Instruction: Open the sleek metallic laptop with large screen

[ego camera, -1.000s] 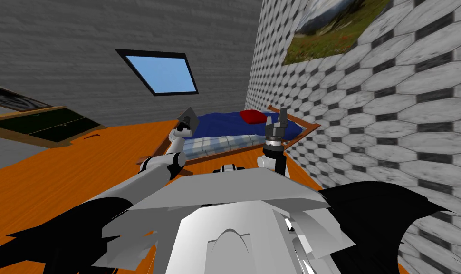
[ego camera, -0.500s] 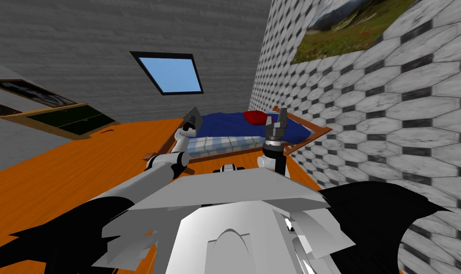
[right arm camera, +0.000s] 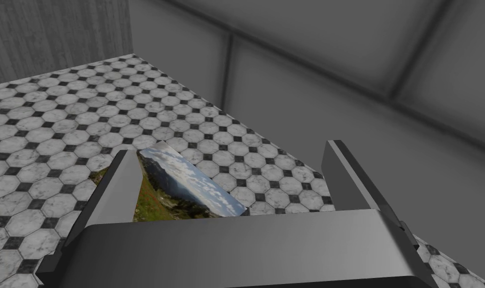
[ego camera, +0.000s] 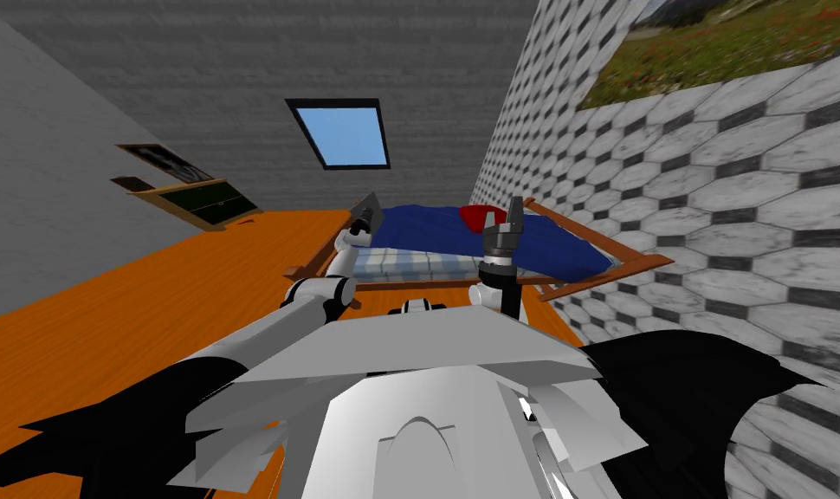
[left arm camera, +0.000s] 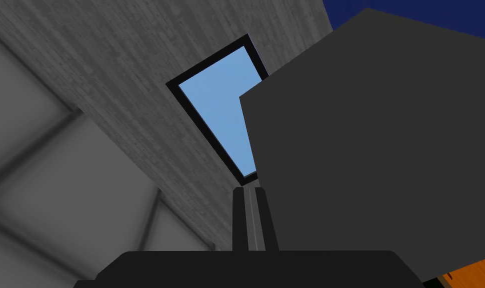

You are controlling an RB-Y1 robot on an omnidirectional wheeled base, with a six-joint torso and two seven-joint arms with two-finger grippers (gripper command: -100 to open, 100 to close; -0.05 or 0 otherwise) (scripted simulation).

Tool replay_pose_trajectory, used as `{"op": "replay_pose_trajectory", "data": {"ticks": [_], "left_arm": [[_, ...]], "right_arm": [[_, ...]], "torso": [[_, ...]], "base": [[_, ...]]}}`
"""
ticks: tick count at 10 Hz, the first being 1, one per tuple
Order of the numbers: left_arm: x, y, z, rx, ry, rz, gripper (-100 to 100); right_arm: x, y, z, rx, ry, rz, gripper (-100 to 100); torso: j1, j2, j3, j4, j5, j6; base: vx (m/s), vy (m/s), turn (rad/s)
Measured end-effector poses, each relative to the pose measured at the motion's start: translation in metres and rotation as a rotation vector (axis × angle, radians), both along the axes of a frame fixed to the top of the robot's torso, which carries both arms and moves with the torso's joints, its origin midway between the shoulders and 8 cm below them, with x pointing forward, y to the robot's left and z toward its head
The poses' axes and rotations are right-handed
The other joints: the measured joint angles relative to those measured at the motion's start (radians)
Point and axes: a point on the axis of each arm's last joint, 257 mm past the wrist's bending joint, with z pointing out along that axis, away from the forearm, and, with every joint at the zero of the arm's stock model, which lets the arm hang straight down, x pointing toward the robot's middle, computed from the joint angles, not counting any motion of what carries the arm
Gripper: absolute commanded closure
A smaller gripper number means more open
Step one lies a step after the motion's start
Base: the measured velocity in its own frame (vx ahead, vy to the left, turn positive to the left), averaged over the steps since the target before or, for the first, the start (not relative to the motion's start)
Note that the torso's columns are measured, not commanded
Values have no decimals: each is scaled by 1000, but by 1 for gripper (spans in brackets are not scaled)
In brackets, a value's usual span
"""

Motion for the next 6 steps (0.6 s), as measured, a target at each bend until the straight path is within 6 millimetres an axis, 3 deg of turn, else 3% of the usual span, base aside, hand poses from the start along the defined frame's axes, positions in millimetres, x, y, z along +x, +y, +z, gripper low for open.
{"op": "replay_pose_trajectory", "data": {"ticks": [1,2,6], "left_arm": [[0,-17,-2,-1,2,-25,100],[0,-18,-2,-1,2,-28,-100],[1,-28,-1,-38,0,-44,-100]], "right_arm": [[0,0,0,0,0,0,0],[0,0,0,0,0,0,0],[0,0,0,0,0,0,0]], "torso": [[-1,-1,-1,-1,0,1],[-1,0,0,0,0,2],[1,-1,-1,-1,0,1]], "base": [[20,-13,38],[-2,82,-43],[-23,188,-35]]}}
